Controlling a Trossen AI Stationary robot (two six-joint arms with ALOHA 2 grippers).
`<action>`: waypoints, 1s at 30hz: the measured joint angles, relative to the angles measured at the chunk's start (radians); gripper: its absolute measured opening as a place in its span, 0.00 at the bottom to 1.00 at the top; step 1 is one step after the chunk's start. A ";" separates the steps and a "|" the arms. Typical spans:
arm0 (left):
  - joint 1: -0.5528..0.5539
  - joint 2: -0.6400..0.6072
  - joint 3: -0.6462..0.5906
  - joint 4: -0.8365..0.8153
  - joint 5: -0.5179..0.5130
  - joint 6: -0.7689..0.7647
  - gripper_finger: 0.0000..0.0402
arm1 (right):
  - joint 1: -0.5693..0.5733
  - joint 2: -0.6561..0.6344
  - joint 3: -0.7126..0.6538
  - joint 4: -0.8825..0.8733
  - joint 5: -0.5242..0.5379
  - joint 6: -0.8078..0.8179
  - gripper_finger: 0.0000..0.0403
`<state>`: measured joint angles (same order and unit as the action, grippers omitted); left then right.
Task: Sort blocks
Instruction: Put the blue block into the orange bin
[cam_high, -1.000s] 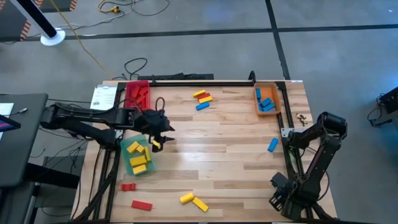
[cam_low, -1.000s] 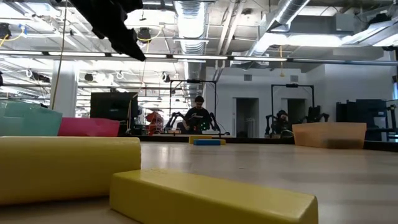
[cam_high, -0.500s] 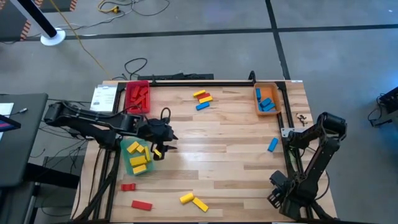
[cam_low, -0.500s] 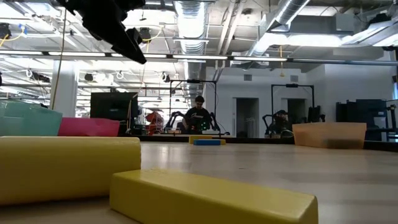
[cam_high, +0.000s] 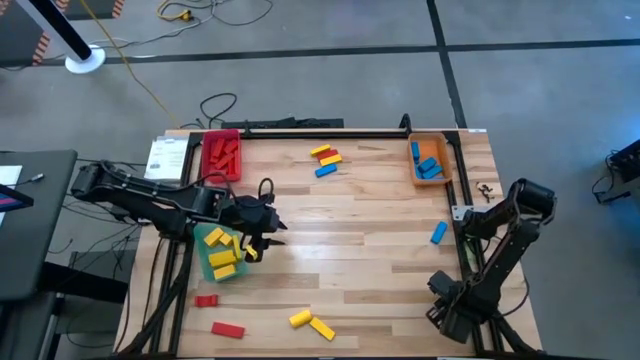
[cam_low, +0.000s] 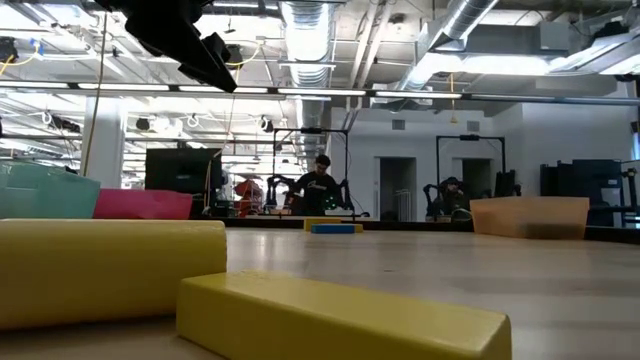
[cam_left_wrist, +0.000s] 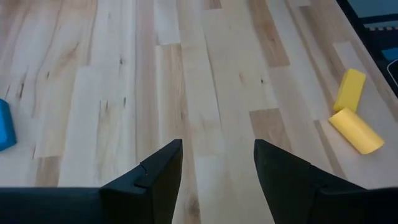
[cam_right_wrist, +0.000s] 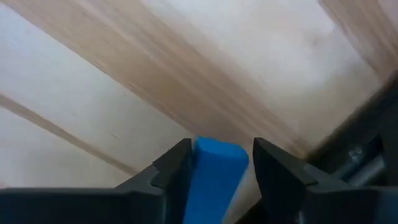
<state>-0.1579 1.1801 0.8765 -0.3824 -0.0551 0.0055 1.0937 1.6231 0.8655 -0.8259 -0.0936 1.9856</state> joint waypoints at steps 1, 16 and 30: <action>-0.002 0.000 0.000 0.000 -0.005 0.003 0.48 | -0.006 0.000 -0.007 0.030 0.017 -0.008 0.44; -0.005 0.000 0.000 0.007 -0.018 0.017 0.48 | -0.129 0.000 0.013 0.101 0.074 -0.244 0.25; -0.005 0.000 0.000 0.008 -0.029 0.019 0.48 | -0.095 -0.012 0.071 -0.005 -0.168 -0.249 0.25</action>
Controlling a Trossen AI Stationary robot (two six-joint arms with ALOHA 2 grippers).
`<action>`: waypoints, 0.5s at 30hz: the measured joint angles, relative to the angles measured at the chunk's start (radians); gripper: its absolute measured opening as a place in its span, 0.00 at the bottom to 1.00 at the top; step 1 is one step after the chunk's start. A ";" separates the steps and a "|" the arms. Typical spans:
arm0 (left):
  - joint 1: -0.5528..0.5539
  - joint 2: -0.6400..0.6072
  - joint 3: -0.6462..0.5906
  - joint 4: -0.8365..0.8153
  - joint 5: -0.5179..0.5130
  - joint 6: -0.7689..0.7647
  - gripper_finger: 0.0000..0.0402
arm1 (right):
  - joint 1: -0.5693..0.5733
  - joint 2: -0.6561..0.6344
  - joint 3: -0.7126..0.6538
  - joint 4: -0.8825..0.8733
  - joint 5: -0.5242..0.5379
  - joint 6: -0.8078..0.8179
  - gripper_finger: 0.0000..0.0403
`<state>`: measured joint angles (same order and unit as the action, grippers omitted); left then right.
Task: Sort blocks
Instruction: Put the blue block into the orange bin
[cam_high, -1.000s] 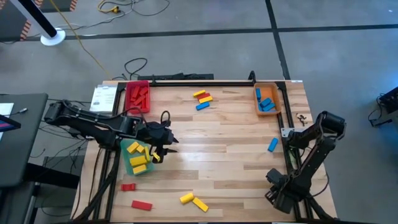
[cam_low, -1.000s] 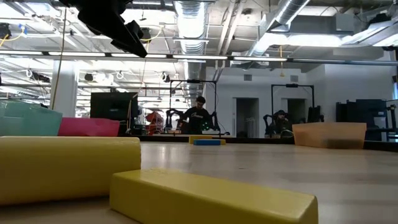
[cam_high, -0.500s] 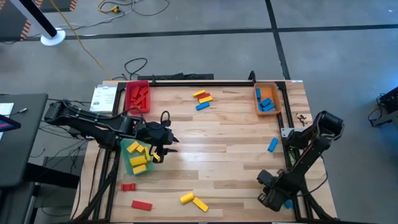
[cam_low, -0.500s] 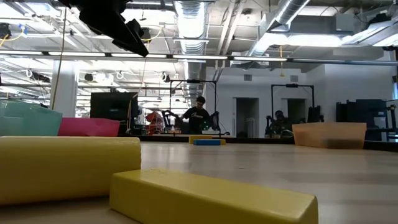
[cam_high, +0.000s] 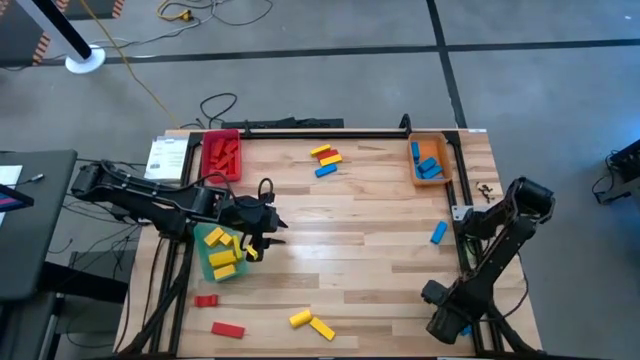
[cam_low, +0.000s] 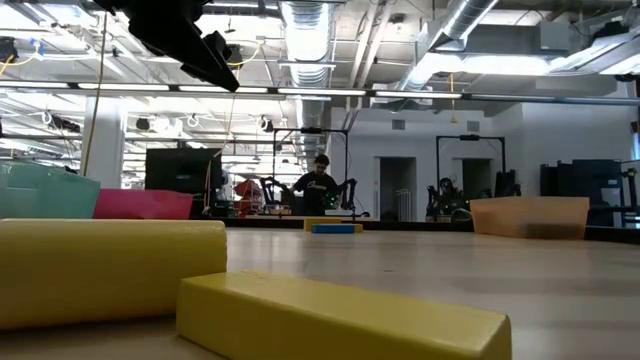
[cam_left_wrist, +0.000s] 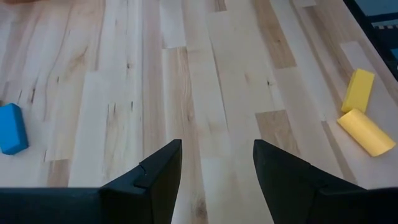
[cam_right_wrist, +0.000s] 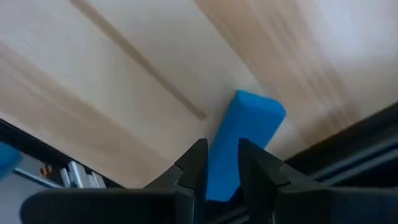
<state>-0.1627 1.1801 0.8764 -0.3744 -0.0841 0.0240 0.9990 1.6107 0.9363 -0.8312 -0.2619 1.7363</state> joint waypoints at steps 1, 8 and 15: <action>0.000 0.000 0.000 0.000 0.000 0.005 0.48 | 0.006 0.000 0.000 -0.002 -0.006 0.007 0.25; 0.000 0.000 0.000 0.021 -0.003 0.017 0.48 | 0.035 -0.001 -0.017 0.003 -0.053 0.030 0.25; 0.000 0.000 0.000 0.023 -0.003 0.017 0.48 | 0.034 -0.002 -0.076 0.084 -0.082 0.043 0.25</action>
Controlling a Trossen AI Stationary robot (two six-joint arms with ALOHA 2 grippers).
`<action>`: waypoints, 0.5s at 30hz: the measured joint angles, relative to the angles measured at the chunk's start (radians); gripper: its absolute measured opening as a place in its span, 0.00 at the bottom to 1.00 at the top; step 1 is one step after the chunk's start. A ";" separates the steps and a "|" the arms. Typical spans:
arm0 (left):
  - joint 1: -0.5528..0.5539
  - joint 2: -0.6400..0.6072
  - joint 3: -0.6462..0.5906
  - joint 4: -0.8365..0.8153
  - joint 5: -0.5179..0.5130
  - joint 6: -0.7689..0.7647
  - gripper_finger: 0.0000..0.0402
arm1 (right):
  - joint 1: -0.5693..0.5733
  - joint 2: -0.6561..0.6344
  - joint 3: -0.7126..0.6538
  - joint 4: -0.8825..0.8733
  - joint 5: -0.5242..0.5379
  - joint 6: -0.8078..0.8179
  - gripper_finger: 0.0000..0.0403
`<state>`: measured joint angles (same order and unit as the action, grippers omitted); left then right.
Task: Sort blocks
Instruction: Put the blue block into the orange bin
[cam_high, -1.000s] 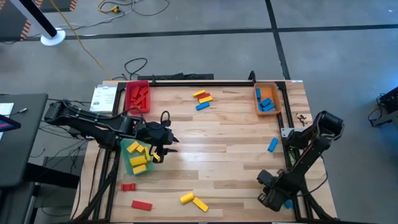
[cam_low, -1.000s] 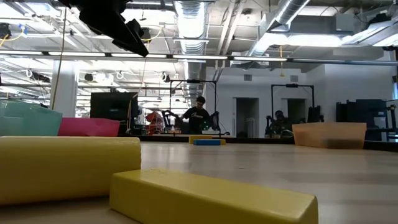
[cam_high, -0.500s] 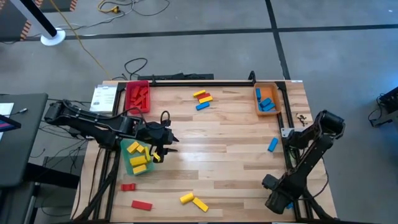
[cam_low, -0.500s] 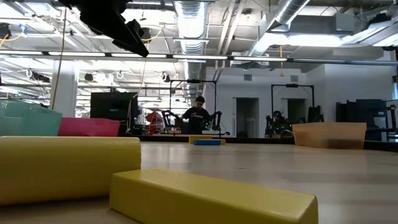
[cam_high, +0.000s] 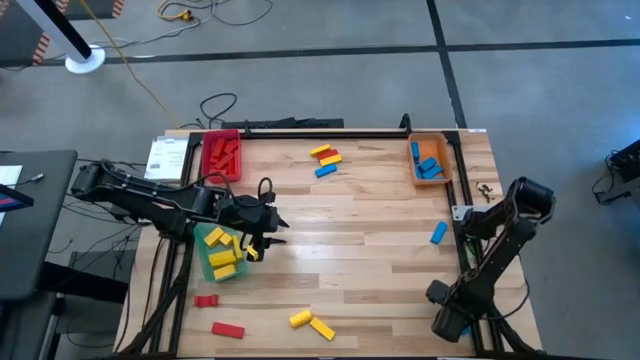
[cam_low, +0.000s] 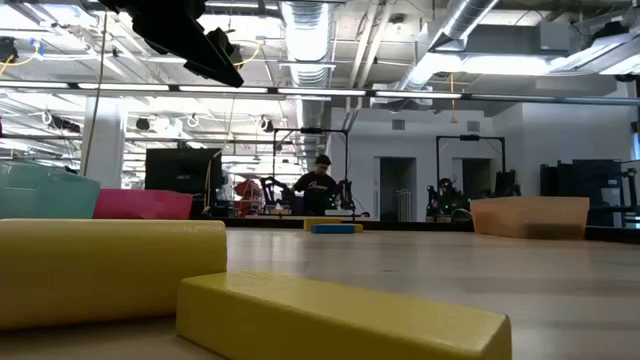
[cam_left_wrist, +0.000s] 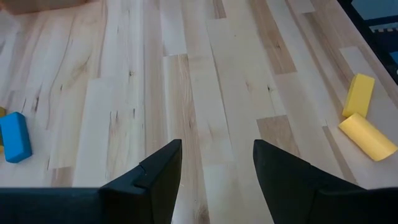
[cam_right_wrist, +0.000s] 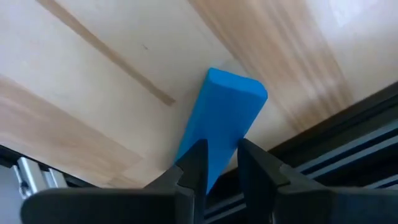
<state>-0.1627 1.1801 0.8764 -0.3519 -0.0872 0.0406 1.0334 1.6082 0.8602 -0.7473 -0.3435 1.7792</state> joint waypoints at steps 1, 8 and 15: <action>0.000 0.000 0.000 0.000 0.000 0.000 0.48 | -0.004 -0.001 -0.009 0.013 -0.004 0.001 0.25; 0.000 0.000 0.000 0.000 0.000 0.000 0.48 | -0.059 -0.003 -0.021 0.036 0.014 -0.055 0.25; 0.000 0.000 0.000 0.000 0.000 0.000 0.48 | -0.140 -0.001 -0.003 0.034 0.078 -0.191 0.25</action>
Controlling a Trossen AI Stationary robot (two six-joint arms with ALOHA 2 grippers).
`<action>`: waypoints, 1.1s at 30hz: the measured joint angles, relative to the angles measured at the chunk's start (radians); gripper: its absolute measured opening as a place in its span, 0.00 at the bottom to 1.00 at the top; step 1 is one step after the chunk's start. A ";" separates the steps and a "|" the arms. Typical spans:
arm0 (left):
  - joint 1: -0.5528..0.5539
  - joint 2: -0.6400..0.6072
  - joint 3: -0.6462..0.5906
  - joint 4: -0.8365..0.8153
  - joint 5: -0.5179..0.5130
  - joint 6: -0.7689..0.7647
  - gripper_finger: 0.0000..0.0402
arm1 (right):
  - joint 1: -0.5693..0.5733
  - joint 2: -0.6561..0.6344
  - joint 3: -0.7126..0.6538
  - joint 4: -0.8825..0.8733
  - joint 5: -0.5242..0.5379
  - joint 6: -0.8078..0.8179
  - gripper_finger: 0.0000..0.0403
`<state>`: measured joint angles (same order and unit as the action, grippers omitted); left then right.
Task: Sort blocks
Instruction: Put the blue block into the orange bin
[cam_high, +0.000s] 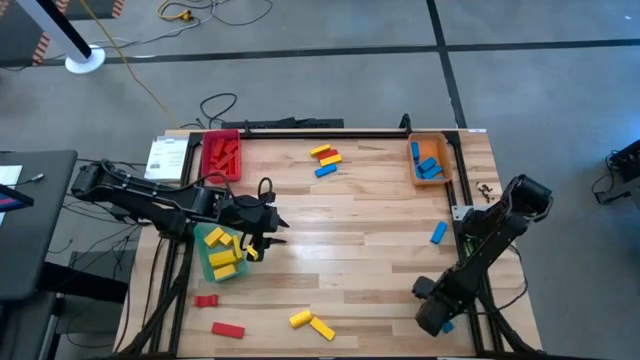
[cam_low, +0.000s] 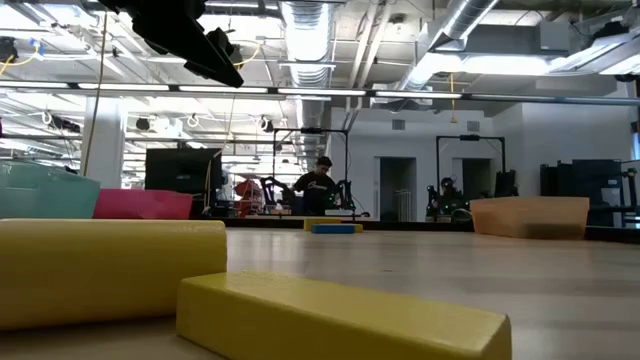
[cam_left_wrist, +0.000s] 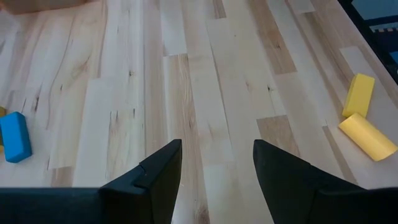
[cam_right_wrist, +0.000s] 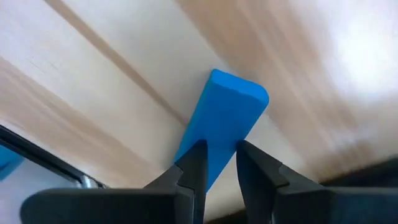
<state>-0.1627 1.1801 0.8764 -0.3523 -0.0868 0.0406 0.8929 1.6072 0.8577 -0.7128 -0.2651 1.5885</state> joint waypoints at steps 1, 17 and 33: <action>0.000 0.000 0.000 0.000 0.000 0.000 0.48 | -0.015 0.000 0.005 -0.005 0.015 -0.025 0.25; 0.000 0.000 0.000 -0.001 0.000 0.005 0.48 | -0.253 0.004 0.101 -0.020 0.149 -0.419 0.25; 0.000 -0.001 -0.027 -0.009 0.000 0.001 0.48 | -0.151 0.003 0.151 -0.094 0.176 -0.315 0.52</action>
<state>-0.1627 1.1793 0.8494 -0.3615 -0.0868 0.0415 0.7424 1.6104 1.0091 -0.8071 -0.0890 1.2734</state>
